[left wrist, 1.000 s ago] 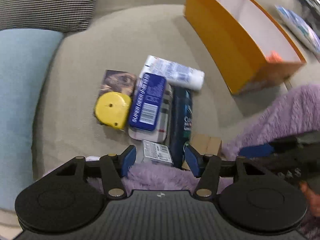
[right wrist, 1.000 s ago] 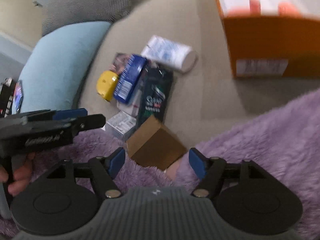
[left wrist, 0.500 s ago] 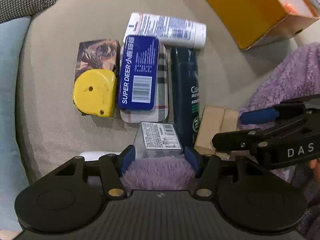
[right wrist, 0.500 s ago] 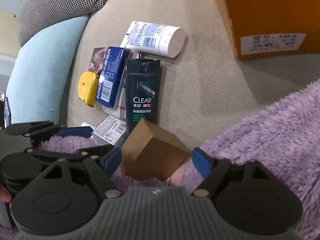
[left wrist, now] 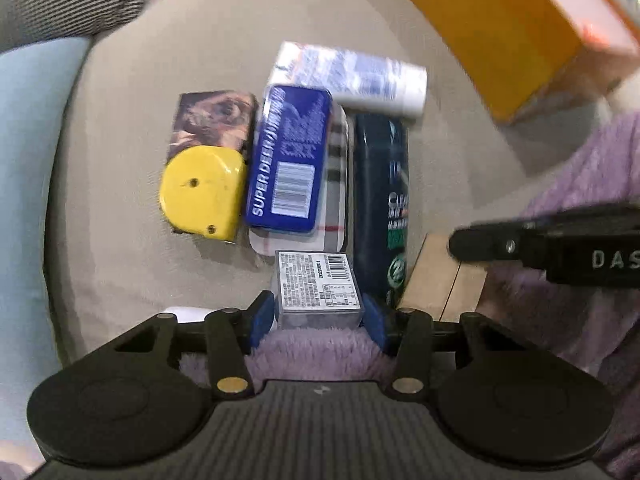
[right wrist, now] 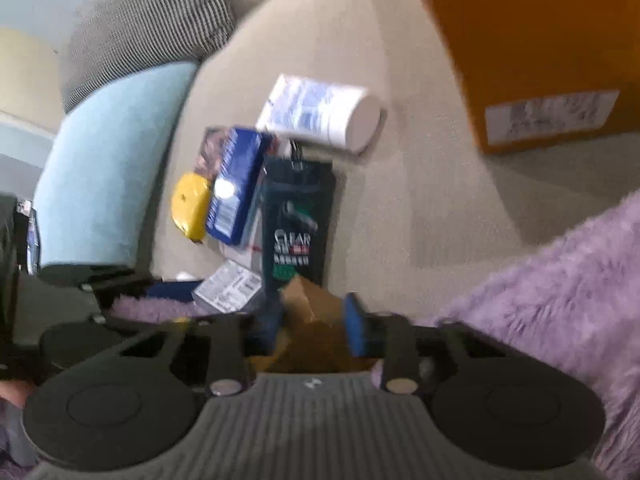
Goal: Organize rigid objects
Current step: 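Grasp the clear plastic cube box with the left tool while the right tool grasps the brown cardboard cube, then lift the clear box with the left tool while the right tool carries the cardboard cube to the orange box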
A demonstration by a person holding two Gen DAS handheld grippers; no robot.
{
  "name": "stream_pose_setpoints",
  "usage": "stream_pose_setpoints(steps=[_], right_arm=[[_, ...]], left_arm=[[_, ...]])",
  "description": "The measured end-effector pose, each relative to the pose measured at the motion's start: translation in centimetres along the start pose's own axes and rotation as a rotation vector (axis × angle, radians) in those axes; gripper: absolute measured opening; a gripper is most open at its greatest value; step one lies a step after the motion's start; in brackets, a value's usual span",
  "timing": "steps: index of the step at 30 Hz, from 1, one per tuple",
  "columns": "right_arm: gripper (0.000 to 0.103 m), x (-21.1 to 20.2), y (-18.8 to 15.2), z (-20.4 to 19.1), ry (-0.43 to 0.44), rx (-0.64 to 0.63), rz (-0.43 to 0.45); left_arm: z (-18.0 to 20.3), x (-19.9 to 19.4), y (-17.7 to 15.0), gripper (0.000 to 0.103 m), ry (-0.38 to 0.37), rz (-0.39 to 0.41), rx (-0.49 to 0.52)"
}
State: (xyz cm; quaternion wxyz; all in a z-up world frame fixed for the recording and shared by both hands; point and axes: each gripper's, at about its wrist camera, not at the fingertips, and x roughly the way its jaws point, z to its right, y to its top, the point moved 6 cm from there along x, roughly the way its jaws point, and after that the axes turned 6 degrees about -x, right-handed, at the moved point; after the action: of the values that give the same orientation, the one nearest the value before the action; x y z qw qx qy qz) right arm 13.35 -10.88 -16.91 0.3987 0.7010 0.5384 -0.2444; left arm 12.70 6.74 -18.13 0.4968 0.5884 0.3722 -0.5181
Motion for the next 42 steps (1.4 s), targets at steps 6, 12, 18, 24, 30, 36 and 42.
stream_pose_setpoints(steps=[6,12,18,24,30,36,42], right_arm=[[0.025,-1.1,-0.3,0.3,0.003,-0.029,-0.018],[0.048,-2.2,-2.1,-2.1,-0.046,-0.307,-0.038],[0.066,-0.1,-3.5,-4.0,-0.106,-0.563,-0.115],[0.069,1.7,-3.0,-4.1,-0.124,-0.623,-0.108],[0.065,1.1,-2.7,-4.2,-0.143,-0.612,-0.065],[0.064,-1.5,-1.0,-3.2,-0.256,-0.566,0.037],[0.064,-2.4,1.4,-1.2,-0.372,-0.570,0.059]], left_arm=[[-0.2,-2.8,-1.0,0.054,-0.088,0.106,-0.081],[0.6,-4.8,-0.5,0.054,-0.107,0.173,-0.098],[0.2,-4.2,0.1,0.054,-0.125,0.182,-0.098],[-0.4,-4.0,0.2,0.054,-0.160,0.197,-0.128],[-0.3,-3.7,0.7,0.054,-0.171,0.204,-0.142],[-0.1,-4.5,1.0,0.053,-0.235,0.255,-0.169],[2.2,-5.2,1.7,0.053,-0.331,0.307,-0.137]])
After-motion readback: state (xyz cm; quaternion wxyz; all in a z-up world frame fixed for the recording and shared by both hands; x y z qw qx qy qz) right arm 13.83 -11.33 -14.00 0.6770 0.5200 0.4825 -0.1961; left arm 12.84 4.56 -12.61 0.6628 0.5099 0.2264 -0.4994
